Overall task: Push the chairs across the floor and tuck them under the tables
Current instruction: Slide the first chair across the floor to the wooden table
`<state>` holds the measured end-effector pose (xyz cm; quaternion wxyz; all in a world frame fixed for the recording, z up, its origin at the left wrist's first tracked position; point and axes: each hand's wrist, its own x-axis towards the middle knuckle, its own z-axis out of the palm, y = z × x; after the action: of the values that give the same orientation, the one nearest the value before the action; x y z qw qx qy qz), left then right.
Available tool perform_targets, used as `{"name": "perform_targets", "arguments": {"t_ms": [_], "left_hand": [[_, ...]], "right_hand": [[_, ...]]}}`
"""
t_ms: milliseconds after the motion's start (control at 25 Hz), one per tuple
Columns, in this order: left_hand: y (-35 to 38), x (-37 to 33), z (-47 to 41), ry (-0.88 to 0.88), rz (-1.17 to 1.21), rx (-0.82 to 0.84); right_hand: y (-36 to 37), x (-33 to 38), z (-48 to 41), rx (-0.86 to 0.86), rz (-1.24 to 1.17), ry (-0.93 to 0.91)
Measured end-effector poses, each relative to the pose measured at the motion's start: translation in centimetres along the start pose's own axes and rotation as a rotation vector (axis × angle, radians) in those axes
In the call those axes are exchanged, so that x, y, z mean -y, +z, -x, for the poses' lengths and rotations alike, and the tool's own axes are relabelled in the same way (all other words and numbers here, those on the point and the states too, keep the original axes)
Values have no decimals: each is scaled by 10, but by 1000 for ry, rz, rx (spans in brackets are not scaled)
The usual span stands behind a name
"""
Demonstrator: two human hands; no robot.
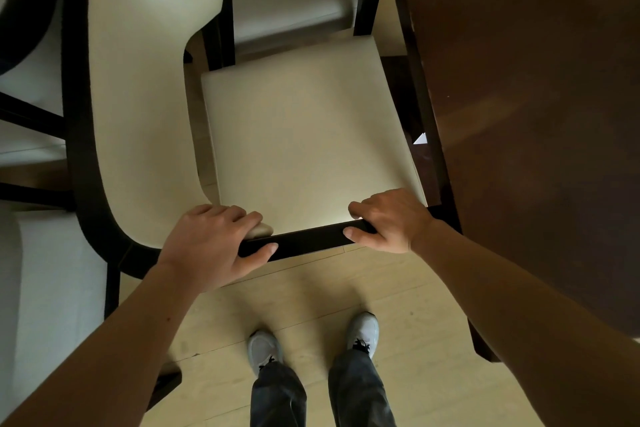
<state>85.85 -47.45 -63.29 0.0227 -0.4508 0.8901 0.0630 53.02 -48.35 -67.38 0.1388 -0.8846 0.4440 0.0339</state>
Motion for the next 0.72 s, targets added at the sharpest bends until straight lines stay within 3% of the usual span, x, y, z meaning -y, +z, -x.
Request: {"name": "perform_targets", "arguments": {"t_ms": [440,720], "left_hand": [[-1,2,-1,-27,3,31],[-5,3,1,-52,12,51]], "right_hand": [[-5,5,-2,57,-17,39],[-4,68,-37,-2,-120,379]]}}
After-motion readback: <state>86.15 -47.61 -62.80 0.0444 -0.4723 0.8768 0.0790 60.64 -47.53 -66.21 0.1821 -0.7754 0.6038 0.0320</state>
